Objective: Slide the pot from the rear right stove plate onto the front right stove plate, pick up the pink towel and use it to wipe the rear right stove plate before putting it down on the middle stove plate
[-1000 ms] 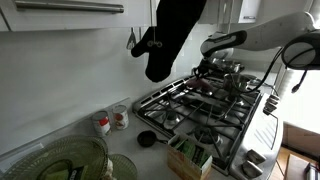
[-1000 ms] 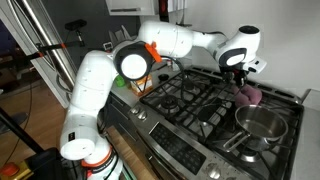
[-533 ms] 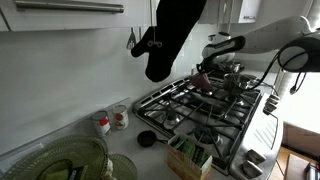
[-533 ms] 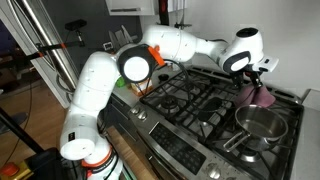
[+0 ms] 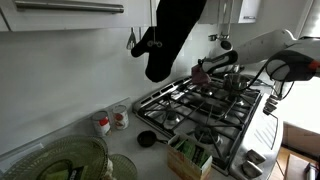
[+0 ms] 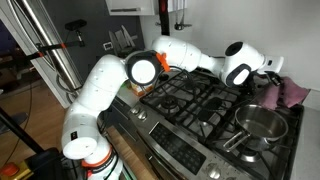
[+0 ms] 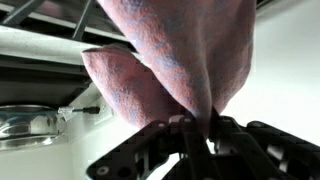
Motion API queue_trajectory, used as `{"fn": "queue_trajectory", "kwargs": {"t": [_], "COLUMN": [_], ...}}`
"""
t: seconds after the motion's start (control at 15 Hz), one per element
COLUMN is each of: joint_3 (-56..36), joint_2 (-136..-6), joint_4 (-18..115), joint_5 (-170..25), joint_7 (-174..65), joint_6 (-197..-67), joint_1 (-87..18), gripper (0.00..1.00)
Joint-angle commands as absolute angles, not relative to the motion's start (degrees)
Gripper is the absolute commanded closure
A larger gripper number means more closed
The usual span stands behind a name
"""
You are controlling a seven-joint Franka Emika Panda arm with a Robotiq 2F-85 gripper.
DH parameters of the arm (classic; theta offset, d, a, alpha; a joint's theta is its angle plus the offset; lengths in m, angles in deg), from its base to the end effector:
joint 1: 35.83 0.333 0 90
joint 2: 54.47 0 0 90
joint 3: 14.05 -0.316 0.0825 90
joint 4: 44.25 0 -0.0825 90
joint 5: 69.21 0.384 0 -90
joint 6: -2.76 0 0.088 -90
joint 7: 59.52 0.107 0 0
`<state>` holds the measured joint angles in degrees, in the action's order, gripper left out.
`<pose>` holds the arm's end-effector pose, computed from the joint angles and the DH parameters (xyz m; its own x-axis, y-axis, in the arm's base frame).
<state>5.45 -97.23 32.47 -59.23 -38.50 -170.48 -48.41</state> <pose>0.7023 -0.3518 0.4223 0.2836 -0.5294 0.7996 -0.6720 -0.7045 -0.2281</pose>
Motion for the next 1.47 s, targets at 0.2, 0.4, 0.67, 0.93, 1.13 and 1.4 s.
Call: {"fn": "queue_trajectory", "kwargs": {"t": [0.2,0.4,0.67,0.93,1.13,1.4], "joint_3": [29.85,26.4,15.32,6.69,3.26,-2.16], "joint_2": [-106.81,-103.38,-98.92,-94.81,-91.51,-87.23], "joint_4": [32.24,35.99,37.3,36.83,36.19,34.76], "joint_5": [-57.71,-59.24,-58.28,-57.67,-57.59,-54.69], "joint_7": [-25.63,-27.72,-32.47,-34.62,-34.47,-36.19], "joint_6": [-182.24,-174.26,-164.43,-153.41,-142.18,-127.98], "joint_1": [-35.7,-34.75,-38.0,-42.2,-44.41,-48.3], "gripper": [0.96,0.96,0.96,0.96,0.96,0.96]}}
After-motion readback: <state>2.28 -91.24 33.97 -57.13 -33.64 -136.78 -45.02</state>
